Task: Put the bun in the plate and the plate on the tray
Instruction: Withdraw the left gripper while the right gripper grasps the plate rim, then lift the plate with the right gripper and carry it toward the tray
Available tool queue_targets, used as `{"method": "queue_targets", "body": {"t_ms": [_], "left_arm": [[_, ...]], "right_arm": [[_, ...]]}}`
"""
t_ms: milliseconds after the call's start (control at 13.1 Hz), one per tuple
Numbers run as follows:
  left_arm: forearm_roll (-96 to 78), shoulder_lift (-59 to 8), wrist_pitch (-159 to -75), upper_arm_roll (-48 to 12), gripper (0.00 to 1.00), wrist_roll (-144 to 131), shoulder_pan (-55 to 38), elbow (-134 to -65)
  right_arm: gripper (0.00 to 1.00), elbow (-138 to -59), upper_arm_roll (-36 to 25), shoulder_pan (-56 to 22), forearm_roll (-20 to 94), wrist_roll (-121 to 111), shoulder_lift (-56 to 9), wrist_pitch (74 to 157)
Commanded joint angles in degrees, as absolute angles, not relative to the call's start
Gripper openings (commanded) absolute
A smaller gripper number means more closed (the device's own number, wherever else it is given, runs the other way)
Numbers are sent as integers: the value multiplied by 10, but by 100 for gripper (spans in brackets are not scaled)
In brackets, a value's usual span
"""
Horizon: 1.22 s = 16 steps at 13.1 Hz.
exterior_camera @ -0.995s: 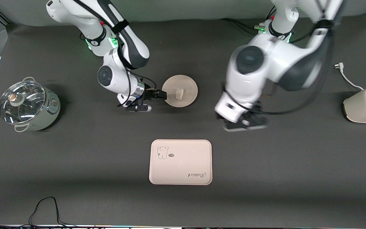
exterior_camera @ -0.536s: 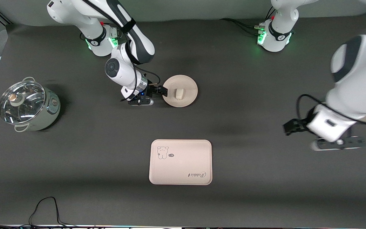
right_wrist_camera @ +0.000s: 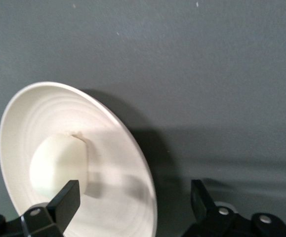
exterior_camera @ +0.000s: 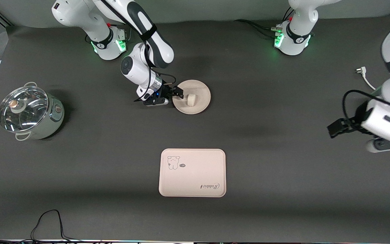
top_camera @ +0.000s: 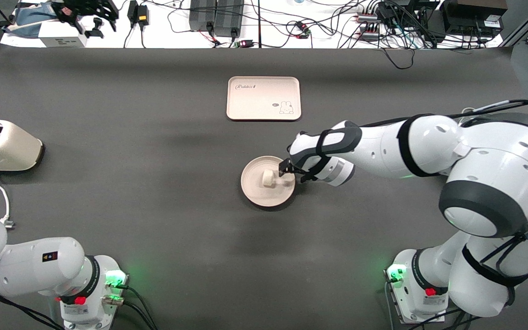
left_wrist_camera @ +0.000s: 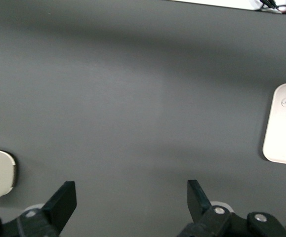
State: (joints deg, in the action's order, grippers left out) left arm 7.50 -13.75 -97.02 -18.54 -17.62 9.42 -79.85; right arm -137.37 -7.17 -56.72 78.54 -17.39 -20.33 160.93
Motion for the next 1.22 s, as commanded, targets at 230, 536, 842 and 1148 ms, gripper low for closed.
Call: {"method": "queue_targets", "body": {"t_ms": [230,536,842,1148], "left_arm": [[30,-66,-957,27,100,-55,-55,-854],[-17,-63,-918,26,100,-26,-52,-852],[-18,-62,-898,25,100,-25,-53,-853],[-9,-67,-910,25,100,-26,-57,-840]], "right_arm": [[60,-1368,-78,-603,880,-240,-223,1654],[15,-1367,-78,-610,884,-239,-222,1659],[0,-1363,-78,-616,918,-239,-221,1674],[0,-1347,-84,-593,910,-238,-215,1666]]}}
